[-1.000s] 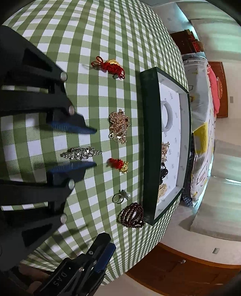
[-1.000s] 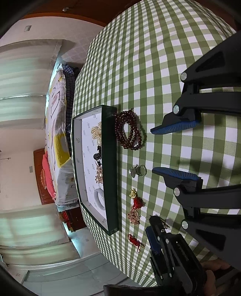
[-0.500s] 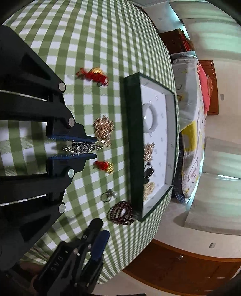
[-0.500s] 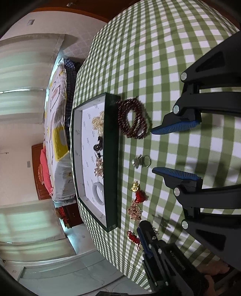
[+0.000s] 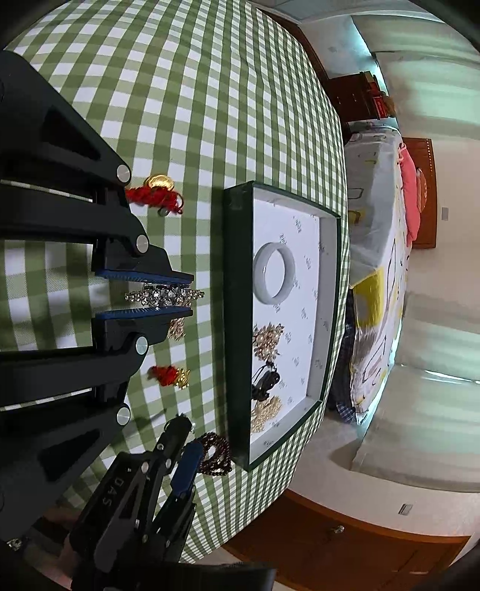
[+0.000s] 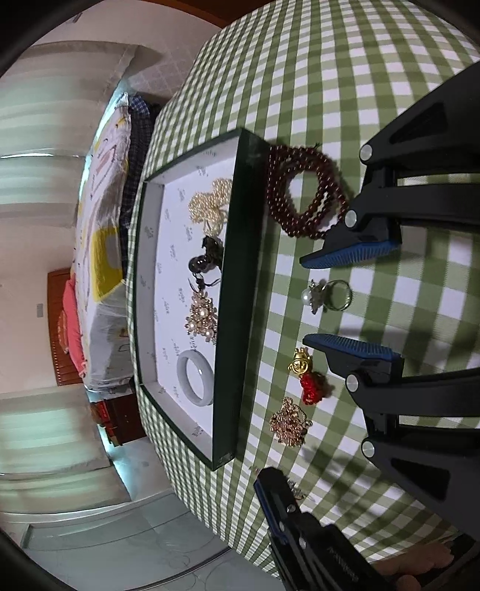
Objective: Organize jewelry
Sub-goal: 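Grasp the rhinestone hairpin with the left tool while the right tool grasps the pearl ring, then carry the hairpin and pearl ring over the green tray, then lower the hairpin and pearl ring into the tray and open both tools, then grasp the red tassel charm with the left tool while the right tool grasps the red tassel pendant, then lift both red tassel charms and carry them over the tray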
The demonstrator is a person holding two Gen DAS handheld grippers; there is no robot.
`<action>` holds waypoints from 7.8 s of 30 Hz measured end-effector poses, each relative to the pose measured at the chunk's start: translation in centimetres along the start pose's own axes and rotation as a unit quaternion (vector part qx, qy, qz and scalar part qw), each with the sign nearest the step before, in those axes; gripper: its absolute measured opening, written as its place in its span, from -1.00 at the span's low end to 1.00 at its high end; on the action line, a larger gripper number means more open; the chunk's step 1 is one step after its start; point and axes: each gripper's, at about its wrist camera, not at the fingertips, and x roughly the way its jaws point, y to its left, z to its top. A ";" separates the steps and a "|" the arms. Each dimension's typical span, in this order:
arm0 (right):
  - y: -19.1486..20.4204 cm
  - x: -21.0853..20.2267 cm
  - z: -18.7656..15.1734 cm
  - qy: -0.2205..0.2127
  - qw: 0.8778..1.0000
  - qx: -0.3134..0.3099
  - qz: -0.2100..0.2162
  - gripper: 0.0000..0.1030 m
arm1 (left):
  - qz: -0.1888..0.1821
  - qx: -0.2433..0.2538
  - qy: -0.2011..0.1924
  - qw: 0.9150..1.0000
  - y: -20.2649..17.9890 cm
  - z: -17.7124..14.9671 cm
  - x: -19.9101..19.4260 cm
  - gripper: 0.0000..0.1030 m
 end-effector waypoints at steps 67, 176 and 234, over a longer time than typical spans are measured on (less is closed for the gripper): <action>-7.4 9.2 11.7 0.007 0.999 0.022 -0.029 -0.57 | 0.021 0.008 0.129 0.991 -1.4 14.6 19.3 -0.76; 2.1 -0.4 -0.2 -0.011 1.000 -0.011 0.007 0.38 | 0.052 -0.024 0.042 0.997 7.0 -1.5 -1.1 -0.80; 2.9 -1.8 -0.4 -0.026 0.999 -0.022 0.012 -0.71 | 0.036 -0.029 0.009 0.999 5.9 -0.2 -3.3 -0.80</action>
